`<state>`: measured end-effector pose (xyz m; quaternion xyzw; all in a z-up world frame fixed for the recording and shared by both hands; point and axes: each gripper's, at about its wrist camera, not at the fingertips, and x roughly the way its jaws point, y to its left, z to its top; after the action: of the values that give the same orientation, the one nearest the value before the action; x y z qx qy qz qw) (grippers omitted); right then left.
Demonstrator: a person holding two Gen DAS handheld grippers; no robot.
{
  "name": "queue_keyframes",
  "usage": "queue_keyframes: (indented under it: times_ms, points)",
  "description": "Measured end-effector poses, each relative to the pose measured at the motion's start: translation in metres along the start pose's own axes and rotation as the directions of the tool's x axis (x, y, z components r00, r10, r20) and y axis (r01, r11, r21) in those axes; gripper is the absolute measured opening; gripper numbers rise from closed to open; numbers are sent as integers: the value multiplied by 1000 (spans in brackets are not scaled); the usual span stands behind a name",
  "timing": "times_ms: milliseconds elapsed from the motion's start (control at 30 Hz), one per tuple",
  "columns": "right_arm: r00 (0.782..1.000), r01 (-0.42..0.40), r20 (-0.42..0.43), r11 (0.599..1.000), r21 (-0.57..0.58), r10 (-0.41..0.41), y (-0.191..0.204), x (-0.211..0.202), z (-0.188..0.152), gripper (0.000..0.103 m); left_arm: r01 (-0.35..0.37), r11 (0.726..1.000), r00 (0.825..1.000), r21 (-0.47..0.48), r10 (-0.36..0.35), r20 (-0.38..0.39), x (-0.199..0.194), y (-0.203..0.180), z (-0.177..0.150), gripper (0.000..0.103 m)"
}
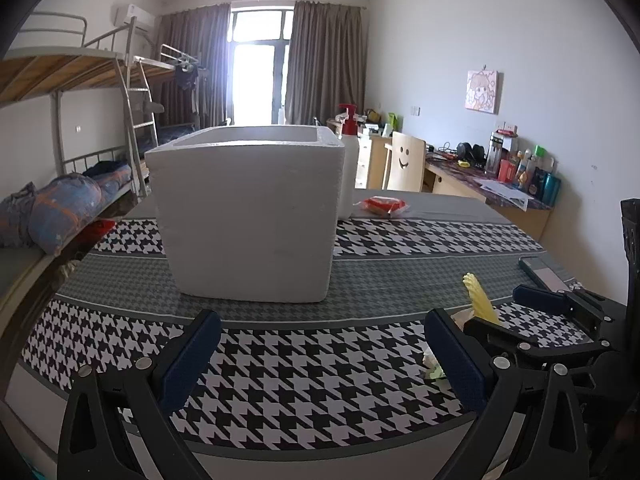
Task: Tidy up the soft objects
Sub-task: 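Lower the open right tool around the yellow foam mesh sleeve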
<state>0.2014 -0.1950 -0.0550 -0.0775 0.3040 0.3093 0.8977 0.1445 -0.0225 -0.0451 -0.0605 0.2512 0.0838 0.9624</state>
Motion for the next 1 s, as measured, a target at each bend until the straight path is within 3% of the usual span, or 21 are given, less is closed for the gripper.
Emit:
queue_keyframes:
  times_ms: [467,1000]
  points:
    - [1000,-23,-19,1000,17,23,-15,8,-1,85,3,1000,1000,7,-3,-10,6,-11,1,102]
    - [992,-109,-63,993,-54,106,-24,18,-1,85,-64,998,998,-28,63,-32,11,-22,-3,102]
